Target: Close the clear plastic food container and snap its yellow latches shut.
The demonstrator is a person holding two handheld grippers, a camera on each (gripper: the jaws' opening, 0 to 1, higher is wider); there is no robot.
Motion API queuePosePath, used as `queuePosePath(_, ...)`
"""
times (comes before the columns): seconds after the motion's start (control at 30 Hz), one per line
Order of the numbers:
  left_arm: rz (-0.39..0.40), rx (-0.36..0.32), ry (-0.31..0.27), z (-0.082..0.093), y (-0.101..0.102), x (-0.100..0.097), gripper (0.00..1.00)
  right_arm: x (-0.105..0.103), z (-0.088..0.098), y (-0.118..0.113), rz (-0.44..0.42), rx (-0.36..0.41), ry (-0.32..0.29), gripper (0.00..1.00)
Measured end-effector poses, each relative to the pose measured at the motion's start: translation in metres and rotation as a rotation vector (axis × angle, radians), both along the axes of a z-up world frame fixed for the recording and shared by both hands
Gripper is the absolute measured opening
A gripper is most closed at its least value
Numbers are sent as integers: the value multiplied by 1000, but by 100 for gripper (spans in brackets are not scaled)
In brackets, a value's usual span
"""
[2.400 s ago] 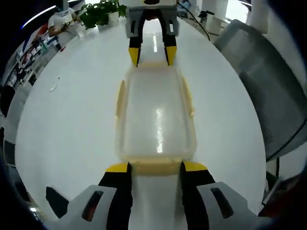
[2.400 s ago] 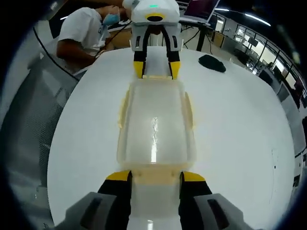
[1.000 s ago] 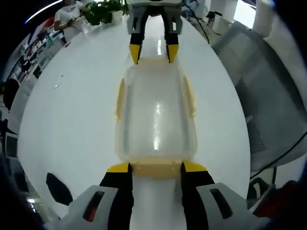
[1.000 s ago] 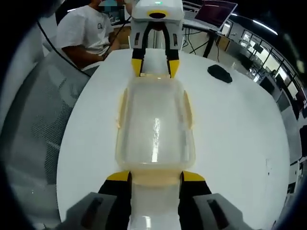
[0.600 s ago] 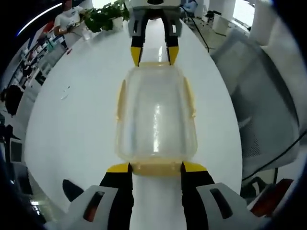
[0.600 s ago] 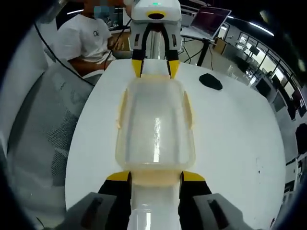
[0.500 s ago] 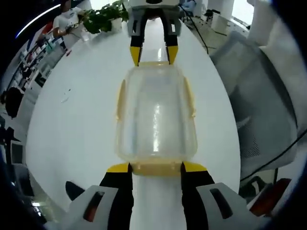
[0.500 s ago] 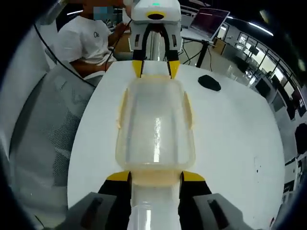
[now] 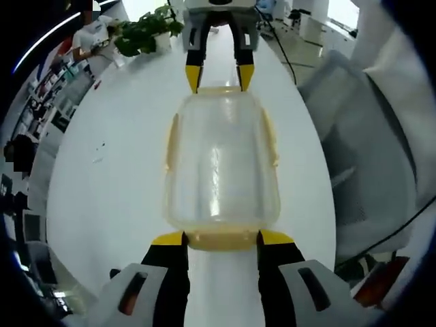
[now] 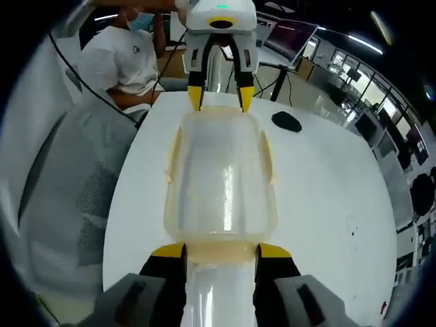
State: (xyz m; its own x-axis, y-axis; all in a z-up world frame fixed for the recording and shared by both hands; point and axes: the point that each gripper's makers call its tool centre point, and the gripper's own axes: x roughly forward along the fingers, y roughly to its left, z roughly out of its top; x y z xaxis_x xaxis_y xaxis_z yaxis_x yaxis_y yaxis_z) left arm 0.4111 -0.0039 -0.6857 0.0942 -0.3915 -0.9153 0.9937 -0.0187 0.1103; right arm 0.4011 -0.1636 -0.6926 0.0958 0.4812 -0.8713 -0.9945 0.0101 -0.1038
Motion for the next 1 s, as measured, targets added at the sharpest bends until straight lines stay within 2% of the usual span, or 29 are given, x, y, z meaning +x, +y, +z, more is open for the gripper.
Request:
queuePosePath(0.1,-21,13,-2,2,-6,-2,37,-2,2,-6,0,3,2,36)
queuePosePath(0.57,-4,5,-5,9,-45,-3,37,-5,11,-45,-17,10,-7,36)
queuePosePath(1.0,5,5,0,5,-75,0,37,-1,9,-73,-7,8,-10,36)
